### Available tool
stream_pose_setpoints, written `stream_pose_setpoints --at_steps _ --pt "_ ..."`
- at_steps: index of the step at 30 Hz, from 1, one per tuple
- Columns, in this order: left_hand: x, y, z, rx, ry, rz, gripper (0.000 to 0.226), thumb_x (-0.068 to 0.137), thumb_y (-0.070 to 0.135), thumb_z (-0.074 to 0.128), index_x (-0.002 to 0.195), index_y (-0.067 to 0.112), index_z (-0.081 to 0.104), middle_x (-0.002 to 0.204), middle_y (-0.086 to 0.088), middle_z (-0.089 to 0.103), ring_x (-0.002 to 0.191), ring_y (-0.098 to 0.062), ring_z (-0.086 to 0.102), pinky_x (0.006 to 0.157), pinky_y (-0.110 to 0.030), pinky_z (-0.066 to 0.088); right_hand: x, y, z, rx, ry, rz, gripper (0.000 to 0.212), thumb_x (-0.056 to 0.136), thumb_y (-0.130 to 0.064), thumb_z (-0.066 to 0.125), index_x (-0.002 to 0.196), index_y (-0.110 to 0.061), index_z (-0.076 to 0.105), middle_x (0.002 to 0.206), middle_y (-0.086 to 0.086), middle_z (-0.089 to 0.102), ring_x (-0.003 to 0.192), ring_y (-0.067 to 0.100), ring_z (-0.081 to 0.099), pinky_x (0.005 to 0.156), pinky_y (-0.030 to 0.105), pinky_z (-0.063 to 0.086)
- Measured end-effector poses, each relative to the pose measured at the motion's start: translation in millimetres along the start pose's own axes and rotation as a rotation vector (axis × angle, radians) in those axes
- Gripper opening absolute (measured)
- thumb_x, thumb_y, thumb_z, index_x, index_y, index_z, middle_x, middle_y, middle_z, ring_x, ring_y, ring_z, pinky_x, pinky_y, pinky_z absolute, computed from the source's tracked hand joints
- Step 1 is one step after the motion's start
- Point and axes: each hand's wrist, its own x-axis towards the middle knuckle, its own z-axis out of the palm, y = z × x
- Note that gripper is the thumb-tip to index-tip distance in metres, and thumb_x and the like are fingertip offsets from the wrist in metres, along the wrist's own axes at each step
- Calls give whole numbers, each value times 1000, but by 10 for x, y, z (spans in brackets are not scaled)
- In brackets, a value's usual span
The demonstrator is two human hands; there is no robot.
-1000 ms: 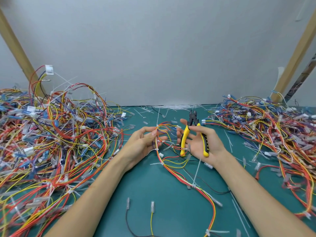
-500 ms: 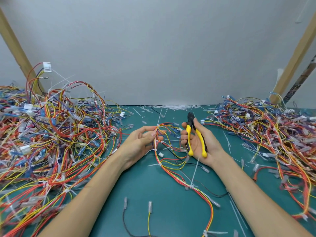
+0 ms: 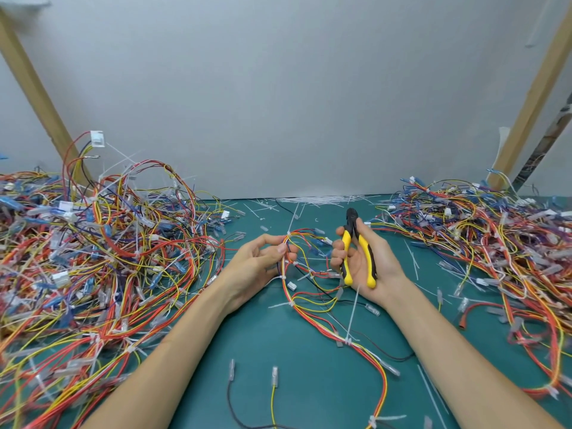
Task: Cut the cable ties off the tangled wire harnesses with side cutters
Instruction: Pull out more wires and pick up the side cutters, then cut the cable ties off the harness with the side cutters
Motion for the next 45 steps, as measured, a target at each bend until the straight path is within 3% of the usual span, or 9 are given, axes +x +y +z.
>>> stream_pose_setpoints --at_steps 6,10,15,18,22,25,29,37,45 --pt "-10 -4 -5 24 6 -13 11 90 6 59 99 3 54 87 -8 72 73 -11 69 64 -19 53 -14 3 12 41 -13 -4 42 93 -50 50 90 -8 59 67 6 42 52 17 38 50 27 37" --pt "2 5 20 73 25 -36 18 79 18 68 85 9 54 75 -6 66 62 -11 61 59 -18 50 -51 -46 45 33 -14 -10 40 92 -53 51 89 -14 58 71 5 42 55 17 43 54 28 45" --pt "10 -25 25 204 39 8 17 84 13 71 80 9 55 63 -1 62 53 -10 52 53 -16 45 -156 -436 147 45 -101 -164 44 87 -66 51 91 -24 60 83 13 62 85 33 66 82 59 49" --pt "6 -51 17 264 67 38 12 88 5 68 80 9 60 68 -5 68 56 -11 59 54 -16 47 -240 -619 221 -17 -200 -202 46 88 -70 45 100 -27 58 92 15 63 98 38 64 84 62 47" --pt "6 -70 28 269 66 51 4 88 4 67 84 3 66 80 -15 74 68 -16 70 65 -20 55 -341 -673 347 -494 -152 -96 47 82 -71 49 102 -30 61 88 13 60 83 32 65 75 59 51" --pt "-4 -72 35 268 45 54 8 88 8 68 82 5 72 83 -14 74 71 -16 70 66 -20 55 -358 -620 411 -971 46 -68 42 79 -65 56 93 -27 67 83 6 57 73 23 61 62 41 54" --pt "7 -51 29 201 55 45 16 90 20 66 82 7 69 75 -9 70 65 -11 64 64 -19 49 -315 -583 341 -1160 151 -94 10 87 -30 61 89 -20 58 80 1 57 62 18 53 50 27 39" --pt "86 -60 -7 97 71 -5 24 97 17 53 84 1 65 79 -9 71 63 -11 63 69 -24 48 -300 -612 242 -2175 418 -374 20 72 -35 63 74 -21 50 71 2 55 77 30 54 60 33 38" --pt "75 -67 -3 136 97 17 25 97 17 55 80 1 61 67 -1 68 56 -6 60 61 -15 52 -220 -205 226 -2264 325 -458 18 61 -38 46 72 -23 47 69 1 46 72 33 46 60 33 32"
